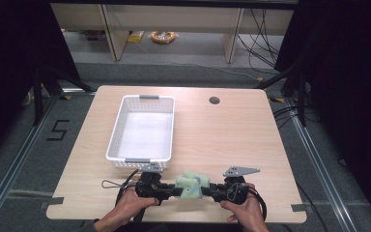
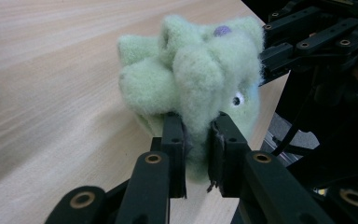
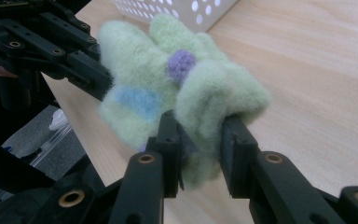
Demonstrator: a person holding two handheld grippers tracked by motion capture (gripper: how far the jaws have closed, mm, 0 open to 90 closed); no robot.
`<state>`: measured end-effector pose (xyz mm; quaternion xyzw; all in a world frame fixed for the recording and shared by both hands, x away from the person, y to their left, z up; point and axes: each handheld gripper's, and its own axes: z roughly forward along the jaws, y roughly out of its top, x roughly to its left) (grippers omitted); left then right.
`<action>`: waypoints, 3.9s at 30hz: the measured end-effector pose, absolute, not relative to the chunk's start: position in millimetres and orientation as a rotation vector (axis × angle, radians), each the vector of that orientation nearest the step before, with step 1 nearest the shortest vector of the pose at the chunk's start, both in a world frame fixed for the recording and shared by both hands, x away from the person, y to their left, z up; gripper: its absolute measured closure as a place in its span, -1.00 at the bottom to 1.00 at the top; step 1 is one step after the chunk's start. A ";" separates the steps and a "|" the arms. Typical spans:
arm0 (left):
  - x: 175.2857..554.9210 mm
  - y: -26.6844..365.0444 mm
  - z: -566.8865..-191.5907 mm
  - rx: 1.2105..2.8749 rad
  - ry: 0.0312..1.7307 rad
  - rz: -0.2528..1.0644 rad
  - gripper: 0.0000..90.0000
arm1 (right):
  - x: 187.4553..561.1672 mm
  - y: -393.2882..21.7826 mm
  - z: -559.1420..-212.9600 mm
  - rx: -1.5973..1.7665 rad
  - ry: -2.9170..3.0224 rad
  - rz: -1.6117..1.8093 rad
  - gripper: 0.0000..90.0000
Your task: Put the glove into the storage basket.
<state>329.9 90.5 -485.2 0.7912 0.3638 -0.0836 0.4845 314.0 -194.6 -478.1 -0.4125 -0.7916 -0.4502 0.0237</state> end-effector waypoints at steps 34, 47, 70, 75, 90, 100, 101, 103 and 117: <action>348.4 133.7 -423.0 1.918 0.912 -0.095 0.70 | 342.5 -151.4 -417.1 -1.173 -2.484 -1.437 0.60; 366.7 148.7 -399.9 1.921 0.921 -0.069 0.69 | 366.6 -137.5 -394.5 -1.119 -2.523 -1.449 0.60; 415.5 198.4 -391.8 1.912 1.068 -0.032 0.69 | 421.4 -79.8 -385.3 -1.122 -2.553 -1.398 0.60; 424.3 207.7 -398.9 1.920 1.106 -0.036 0.69 | 432.2 -65.1 -391.8 -1.128 -2.564 -1.365 0.60; 453.1 227.4 -424.8 1.948 1.228 -0.061 0.68 | 461.1 -30.3 -419.8 -1.189 -2.558 -1.239 0.60; 464.9 226.0 -440.2 1.997 1.282 -0.061 0.67 | 475.2 -16.6 -438.2 -1.266 -2.575 -1.117 0.60; 465.1 225.7 -440.9 2.002 1.283 -0.058 0.67 | 476.6 -15.2 -439.8 -1.256 -2.583 -1.118 0.60; 466.9 225.3 -444.1 2.003 1.288 -0.058 0.67 | 477.2 -13.3 -440.8 -1.278 -2.584 -1.082 0.60; 469.2 223.3 -455.1 2.064 1.290 -0.044 0.65 | 481.2 -0.3 -446.7 -1.245 -2.674 -0.959 0.58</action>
